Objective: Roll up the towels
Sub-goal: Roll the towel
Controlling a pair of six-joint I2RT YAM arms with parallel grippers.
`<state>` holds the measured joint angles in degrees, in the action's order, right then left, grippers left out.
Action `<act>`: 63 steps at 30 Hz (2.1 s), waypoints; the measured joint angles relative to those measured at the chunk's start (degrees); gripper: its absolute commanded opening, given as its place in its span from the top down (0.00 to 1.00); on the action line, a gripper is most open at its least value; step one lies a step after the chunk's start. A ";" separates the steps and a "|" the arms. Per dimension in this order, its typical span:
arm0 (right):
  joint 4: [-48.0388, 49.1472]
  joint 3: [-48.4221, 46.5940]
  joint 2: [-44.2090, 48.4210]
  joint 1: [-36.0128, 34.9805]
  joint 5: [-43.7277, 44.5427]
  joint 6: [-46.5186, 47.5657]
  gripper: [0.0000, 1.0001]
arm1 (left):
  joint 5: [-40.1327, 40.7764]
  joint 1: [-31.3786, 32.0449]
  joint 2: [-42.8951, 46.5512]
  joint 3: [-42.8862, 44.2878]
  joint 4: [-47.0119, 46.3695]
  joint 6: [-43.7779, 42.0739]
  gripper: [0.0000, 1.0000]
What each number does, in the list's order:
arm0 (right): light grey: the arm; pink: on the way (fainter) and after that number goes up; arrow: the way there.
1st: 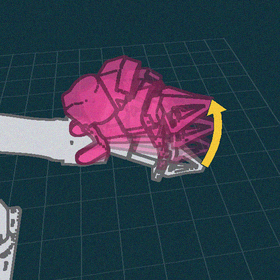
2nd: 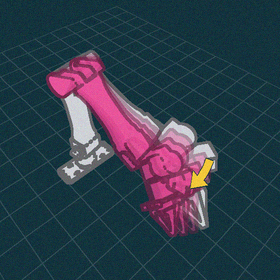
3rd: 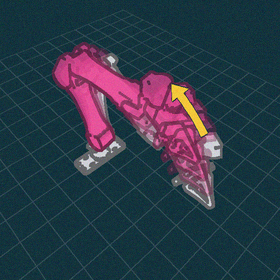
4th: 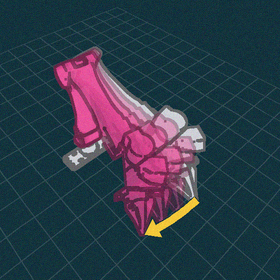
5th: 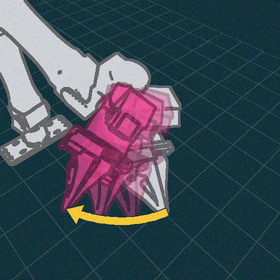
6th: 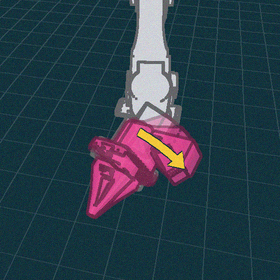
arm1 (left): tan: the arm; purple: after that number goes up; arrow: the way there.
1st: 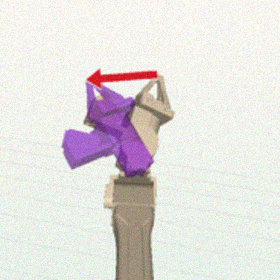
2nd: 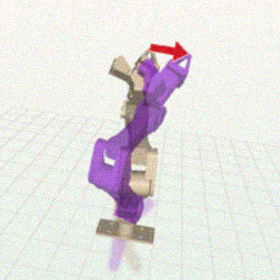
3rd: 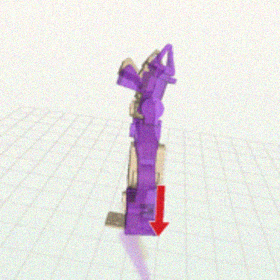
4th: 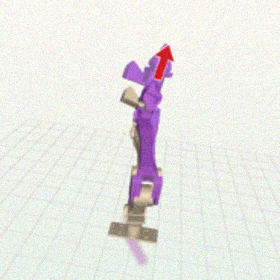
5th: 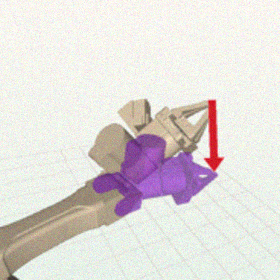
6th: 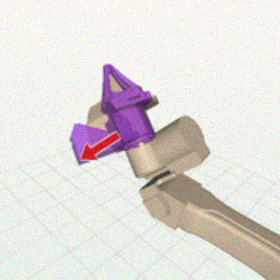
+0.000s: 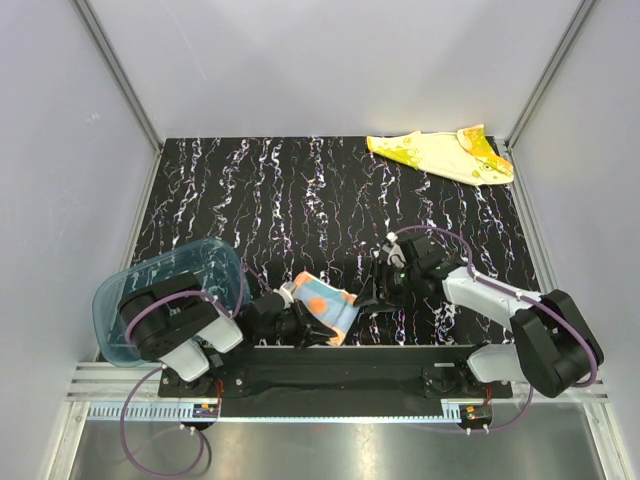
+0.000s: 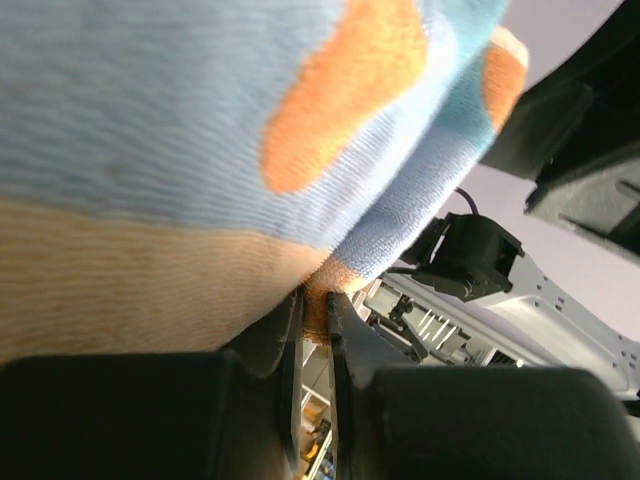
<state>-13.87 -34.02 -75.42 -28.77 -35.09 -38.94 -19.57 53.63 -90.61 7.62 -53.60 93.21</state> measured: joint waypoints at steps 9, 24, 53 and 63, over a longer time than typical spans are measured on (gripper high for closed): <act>6.05 1.55 -3.48 -4.44 1.70 -2.93 0.44 | 0.48 -0.66 -4.55 -1.11 -6.01 2.75 1.00; 17.29 3.54 -11.80 -5.73 1.33 -5.40 0.46 | 0.48 -1.31 -6.67 -1.86 -10.21 3.43 1.00; 9.38 -1.75 -13.46 -6.23 7.63 -4.28 0.84 | 11.21 0.31 15.69 19.43 47.34 -18.91 0.55; 0.02 -5.22 -12.26 -6.99 11.47 -3.28 0.85 | 43.06 18.01 15.21 42.34 86.51 -30.34 0.55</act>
<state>-13.85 -39.24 -87.68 -35.77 -23.62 -42.22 23.49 71.64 -75.40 49.95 32.91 62.87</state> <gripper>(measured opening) 0.207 0.449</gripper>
